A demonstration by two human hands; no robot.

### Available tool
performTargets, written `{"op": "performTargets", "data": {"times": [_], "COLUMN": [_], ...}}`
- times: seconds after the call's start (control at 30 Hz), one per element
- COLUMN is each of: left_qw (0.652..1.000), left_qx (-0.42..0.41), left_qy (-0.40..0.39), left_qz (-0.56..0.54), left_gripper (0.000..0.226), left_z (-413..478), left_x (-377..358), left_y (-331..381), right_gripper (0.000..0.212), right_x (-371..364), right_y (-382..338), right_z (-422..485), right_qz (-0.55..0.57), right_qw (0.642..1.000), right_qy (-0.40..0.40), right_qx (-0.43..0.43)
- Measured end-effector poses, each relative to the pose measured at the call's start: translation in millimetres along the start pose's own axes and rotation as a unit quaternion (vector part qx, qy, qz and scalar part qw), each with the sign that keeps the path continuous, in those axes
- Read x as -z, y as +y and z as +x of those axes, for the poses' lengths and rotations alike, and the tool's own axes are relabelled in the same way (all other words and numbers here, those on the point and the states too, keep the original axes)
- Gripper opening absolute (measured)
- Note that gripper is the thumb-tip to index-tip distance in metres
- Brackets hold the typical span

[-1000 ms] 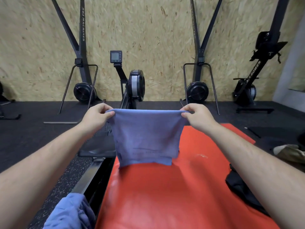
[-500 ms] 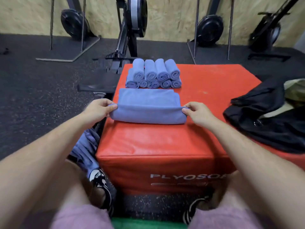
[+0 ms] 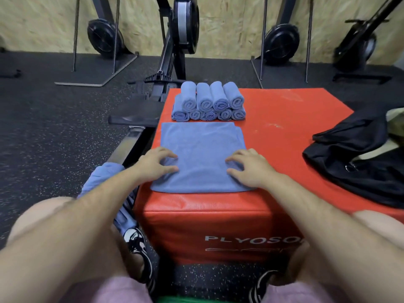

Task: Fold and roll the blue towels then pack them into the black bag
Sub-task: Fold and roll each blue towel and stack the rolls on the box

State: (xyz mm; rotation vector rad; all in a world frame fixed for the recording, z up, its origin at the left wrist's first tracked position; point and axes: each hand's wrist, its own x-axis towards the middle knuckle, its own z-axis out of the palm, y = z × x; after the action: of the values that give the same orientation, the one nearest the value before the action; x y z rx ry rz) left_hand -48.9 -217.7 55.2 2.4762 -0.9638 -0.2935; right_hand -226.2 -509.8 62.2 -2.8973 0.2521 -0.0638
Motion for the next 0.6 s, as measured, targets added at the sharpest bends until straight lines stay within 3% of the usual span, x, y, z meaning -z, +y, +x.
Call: {"op": "performTargets", "data": {"times": [0.07,0.2,0.37,0.6], "left_qw": [0.999,0.994,0.992,0.990], "left_qx": [0.009,0.009,0.017,0.042], "left_qy": [-0.016,0.000,-0.044,-0.017], "left_qz": [0.046,0.105,0.116,0.135], "left_gripper": [0.053,0.031,0.020,0.036], "left_z": [1,6,36,97], "left_x": [-2,2,14,24], "left_y": [6,22,25,8], "right_gripper": [0.046,0.034,0.025,0.037], "right_x": [-3,0,14,27], "right_y": [-7,-7,-1,9], "right_z": [0,2,22,92], "right_qz": [-0.031,-0.021,-0.005,-0.020], "right_qw": [0.999,1.000,1.000,0.997], "right_qy": [-0.020,-0.008,-0.025,-0.008], "right_qx": [-0.004,-0.009,-0.016,-0.075]}}
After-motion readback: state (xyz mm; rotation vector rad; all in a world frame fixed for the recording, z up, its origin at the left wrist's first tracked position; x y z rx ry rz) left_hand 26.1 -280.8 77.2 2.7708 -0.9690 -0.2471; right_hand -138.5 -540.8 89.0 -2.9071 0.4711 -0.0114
